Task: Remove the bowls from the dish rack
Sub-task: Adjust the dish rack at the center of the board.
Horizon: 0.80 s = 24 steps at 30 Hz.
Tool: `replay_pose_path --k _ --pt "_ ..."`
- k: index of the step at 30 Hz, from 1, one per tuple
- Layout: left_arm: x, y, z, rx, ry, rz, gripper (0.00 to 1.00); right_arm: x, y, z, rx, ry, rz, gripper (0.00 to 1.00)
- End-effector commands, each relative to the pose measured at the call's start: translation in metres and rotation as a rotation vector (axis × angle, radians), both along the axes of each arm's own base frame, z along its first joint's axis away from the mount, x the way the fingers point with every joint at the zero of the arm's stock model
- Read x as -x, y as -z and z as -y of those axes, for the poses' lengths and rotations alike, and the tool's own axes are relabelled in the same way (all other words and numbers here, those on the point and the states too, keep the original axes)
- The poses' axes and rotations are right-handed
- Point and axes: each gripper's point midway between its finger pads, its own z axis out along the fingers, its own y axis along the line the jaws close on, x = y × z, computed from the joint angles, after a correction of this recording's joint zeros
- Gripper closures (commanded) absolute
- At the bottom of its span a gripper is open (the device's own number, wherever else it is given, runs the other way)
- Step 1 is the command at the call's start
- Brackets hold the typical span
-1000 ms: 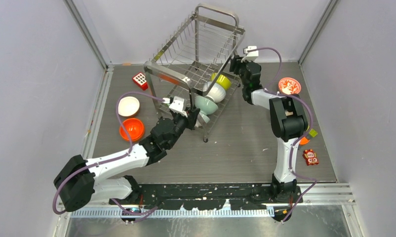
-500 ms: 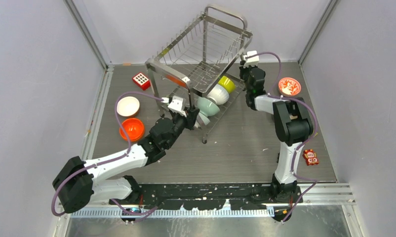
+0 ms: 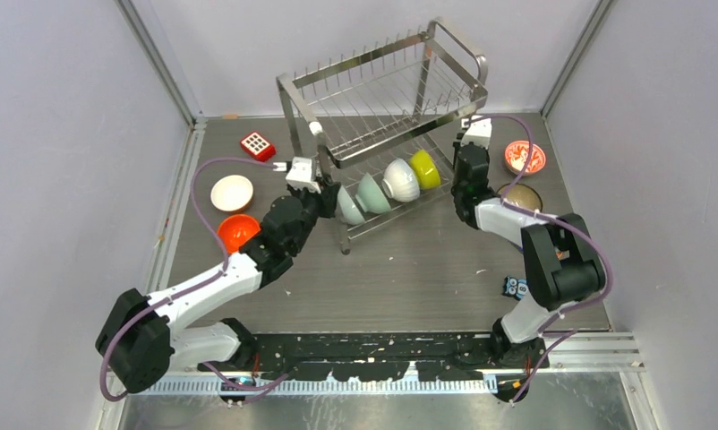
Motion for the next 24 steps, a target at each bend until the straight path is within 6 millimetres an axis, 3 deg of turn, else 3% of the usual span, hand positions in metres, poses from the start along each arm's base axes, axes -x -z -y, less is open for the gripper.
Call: replay_pose_path --k 1,7,14,20,24 --pt "-0.032 -0.012 -0.025 -0.063 -0.133 0.04 1.0 0.043 -0.041 -0.075 -0.189 -0.133 0.088 0.94" --pt "-0.049 -0.005 -0.032 -0.079 -0.158 0.017 1.0 0.087 -0.051 -0.076 -0.209 -0.126 0.067 0.94" --pt "-0.059 0.0 -0.033 -0.077 -0.159 0.016 1.0 0.121 -0.045 -0.072 -0.263 -0.15 0.029 0.94" --pt "-0.065 0.002 -0.024 -0.069 -0.118 0.027 1.0 0.137 -0.046 -0.066 -0.28 -0.166 0.024 0.94" --pt "-0.068 0.003 -0.023 -0.066 -0.12 0.03 1.0 0.133 -0.044 -0.07 -0.238 -0.185 0.016 0.94"
